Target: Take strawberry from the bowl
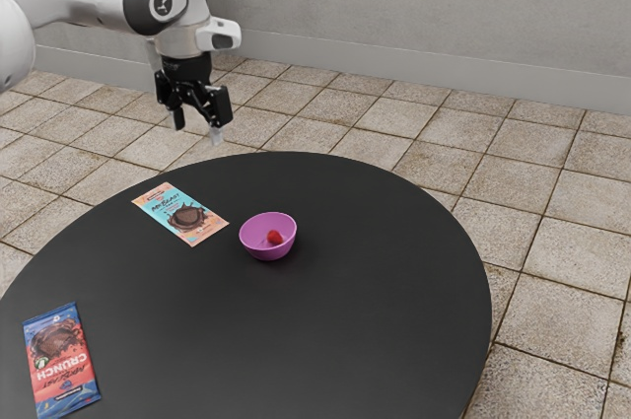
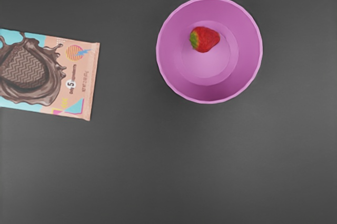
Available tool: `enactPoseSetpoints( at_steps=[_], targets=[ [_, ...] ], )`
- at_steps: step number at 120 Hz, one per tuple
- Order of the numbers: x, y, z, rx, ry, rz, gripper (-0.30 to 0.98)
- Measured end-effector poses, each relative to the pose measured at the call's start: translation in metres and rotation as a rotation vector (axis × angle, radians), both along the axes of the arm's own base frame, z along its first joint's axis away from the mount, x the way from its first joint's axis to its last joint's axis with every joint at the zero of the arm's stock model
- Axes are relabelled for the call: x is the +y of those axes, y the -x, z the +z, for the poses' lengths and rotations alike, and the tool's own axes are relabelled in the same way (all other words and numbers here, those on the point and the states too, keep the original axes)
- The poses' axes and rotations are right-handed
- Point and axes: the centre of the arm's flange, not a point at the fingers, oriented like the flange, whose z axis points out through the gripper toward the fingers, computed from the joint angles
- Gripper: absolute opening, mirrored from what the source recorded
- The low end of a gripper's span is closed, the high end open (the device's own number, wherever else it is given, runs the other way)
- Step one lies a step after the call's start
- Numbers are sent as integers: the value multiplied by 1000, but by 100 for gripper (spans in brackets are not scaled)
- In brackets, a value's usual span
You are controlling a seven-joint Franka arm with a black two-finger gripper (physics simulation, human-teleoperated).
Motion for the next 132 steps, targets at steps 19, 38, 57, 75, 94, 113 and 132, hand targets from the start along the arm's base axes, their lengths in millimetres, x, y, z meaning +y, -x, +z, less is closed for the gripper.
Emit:
enactPoseSetpoints(
  at_steps=[19,38,57,75,94,113,132],
  targets=[
    [-3,-1,0,-10,0,-8,69],
    [-5,-6,-16,12,-4,-36,69],
    [-2,-10,-69,15,6,-224,69],
    [-3,-20,-89,-24,13,-462,69],
    [-18,-28,-123,4,29,-678,69],
    [-33,-38,-151,25,37,-853,57],
    [-33,-45,-171,25,20,-980,34]
  ],
)
